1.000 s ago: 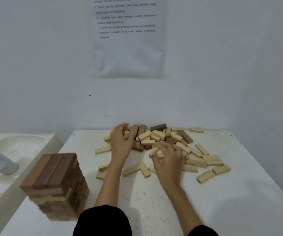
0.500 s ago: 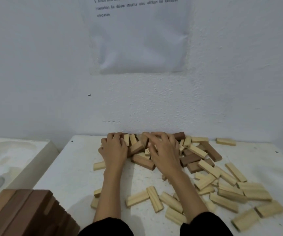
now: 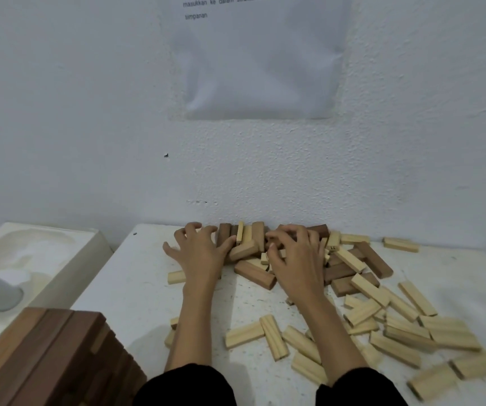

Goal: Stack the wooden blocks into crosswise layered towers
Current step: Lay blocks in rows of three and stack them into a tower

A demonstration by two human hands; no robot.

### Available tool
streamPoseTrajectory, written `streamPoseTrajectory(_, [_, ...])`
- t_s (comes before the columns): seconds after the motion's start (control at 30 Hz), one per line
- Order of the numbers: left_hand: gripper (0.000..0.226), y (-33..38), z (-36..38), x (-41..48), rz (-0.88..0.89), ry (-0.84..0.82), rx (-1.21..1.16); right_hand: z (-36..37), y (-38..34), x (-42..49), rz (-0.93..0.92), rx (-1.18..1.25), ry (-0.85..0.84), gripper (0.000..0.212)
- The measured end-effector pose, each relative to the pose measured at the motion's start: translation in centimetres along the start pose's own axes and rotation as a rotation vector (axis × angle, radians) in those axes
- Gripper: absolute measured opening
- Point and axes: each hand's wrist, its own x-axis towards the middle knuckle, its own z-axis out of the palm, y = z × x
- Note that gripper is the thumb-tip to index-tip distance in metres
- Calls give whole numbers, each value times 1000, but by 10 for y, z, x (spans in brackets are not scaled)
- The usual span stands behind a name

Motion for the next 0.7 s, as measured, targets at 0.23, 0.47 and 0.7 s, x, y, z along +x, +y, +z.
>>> streamPoseTrajectory(0.23, [27, 2, -6, 2, -18, 27, -48, 2, 0, 0, 5, 13, 36, 26])
streamPoseTrajectory(0.47, [18, 6, -5, -1, 63, 45, -141, 2, 0, 1, 5, 24, 43, 16])
streamPoseTrajectory(0.7, [36, 3, -9, 1, 131, 125, -481, 0, 0, 1, 3, 15, 27, 17])
